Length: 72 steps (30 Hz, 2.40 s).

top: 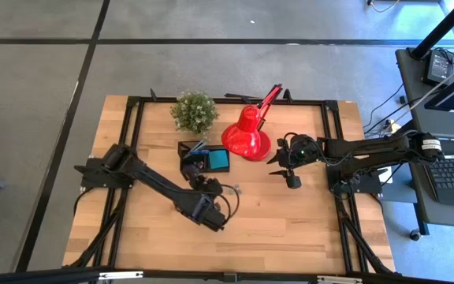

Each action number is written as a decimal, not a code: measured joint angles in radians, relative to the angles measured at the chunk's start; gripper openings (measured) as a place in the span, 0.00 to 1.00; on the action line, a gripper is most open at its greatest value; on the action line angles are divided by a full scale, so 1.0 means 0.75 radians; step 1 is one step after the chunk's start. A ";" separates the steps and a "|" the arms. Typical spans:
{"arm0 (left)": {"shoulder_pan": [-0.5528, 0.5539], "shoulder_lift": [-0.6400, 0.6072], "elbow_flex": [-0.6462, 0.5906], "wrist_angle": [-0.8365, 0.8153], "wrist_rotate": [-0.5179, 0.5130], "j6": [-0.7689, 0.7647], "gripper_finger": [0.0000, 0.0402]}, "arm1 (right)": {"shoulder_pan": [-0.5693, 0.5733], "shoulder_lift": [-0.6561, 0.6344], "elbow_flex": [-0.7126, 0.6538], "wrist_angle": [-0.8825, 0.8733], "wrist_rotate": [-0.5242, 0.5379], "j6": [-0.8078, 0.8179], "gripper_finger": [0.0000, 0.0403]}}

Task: Pick and place office supplies into organizer
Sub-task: Put the left blue binder clip into the black desk organizer

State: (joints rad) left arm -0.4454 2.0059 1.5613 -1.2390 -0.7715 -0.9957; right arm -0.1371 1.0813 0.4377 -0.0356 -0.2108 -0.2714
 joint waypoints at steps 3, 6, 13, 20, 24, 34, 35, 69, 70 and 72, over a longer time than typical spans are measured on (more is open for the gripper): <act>-0.010 -0.063 0.000 0.069 -0.067 -0.065 0.33 | 0.000 0.000 0.000 -0.002 0.000 0.001 0.48; -0.030 -0.065 0.002 0.244 -0.101 0.059 0.33 | 0.000 0.000 0.000 -0.002 0.000 0.001 0.48; 0.006 -0.116 -0.245 0.365 -0.002 0.029 0.33 | -0.001 0.000 0.000 0.004 0.000 0.001 0.48; 0.030 -0.408 -0.702 0.977 -0.029 0.029 0.33 | 0.000 0.001 0.000 -0.005 0.000 0.007 0.48; 0.027 -0.479 -0.905 1.708 0.048 0.394 0.33 | -0.001 0.001 0.000 0.002 0.000 0.006 0.48; 0.131 -0.212 -0.997 2.186 0.115 0.728 0.33 | 0.000 0.001 0.000 0.010 0.000 0.007 0.48; 0.136 -0.188 -0.996 2.184 0.121 0.727 0.33 | 0.000 0.001 0.000 0.010 0.000 0.007 0.48; 0.151 0.014 -0.827 2.019 0.193 0.668 0.33 | 0.000 0.001 0.000 0.008 0.000 0.006 0.48; 0.157 0.014 -0.826 2.021 0.212 0.667 0.33 | 0.000 0.001 0.000 0.008 0.000 0.006 0.48; 0.168 0.012 -0.826 2.022 0.245 0.675 0.33 | 0.000 0.001 0.000 0.008 0.000 0.006 0.48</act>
State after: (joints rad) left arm -0.3195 2.0152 0.9417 0.2779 -0.5874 -0.4897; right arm -0.1373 1.0817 0.4377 -0.0298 -0.2107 -0.2672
